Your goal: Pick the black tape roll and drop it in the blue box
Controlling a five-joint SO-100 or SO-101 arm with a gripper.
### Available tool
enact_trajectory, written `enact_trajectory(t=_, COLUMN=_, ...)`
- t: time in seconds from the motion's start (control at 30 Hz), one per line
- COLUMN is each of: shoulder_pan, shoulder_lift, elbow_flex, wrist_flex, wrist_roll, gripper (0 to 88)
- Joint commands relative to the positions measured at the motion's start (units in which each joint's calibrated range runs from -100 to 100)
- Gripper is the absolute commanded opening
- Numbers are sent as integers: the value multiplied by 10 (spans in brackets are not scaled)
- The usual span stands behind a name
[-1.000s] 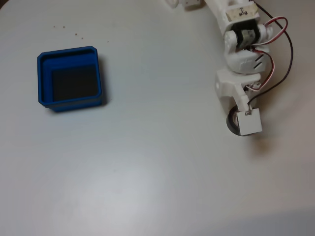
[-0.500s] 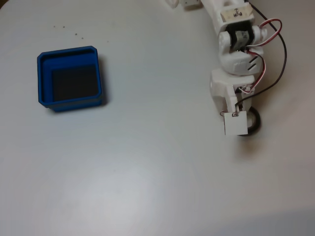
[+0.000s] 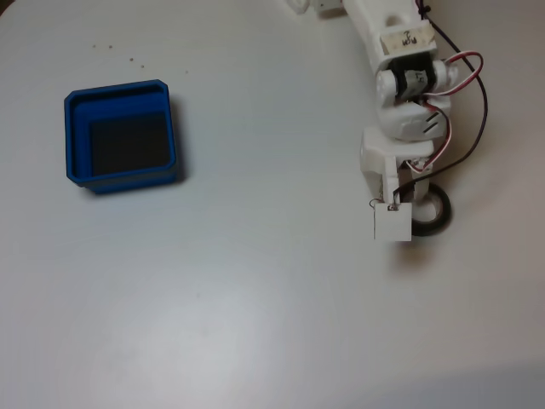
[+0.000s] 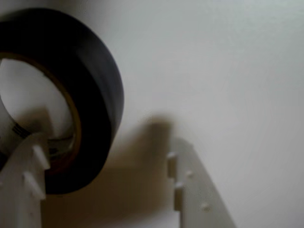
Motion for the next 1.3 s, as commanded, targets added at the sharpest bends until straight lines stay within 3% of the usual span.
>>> enact_trajectory(t=0.0, shoulder_pan=4, shoulder_lift=-9, elbow_flex=-38, wrist_flex=-11, wrist_roll=3, gripper=228)
enact_trajectory(t=1.27, shoulder_pan=-33, shoulder_lift=16, elbow_flex=-38, wrist_flex=-30, wrist_roll=5, gripper=227)
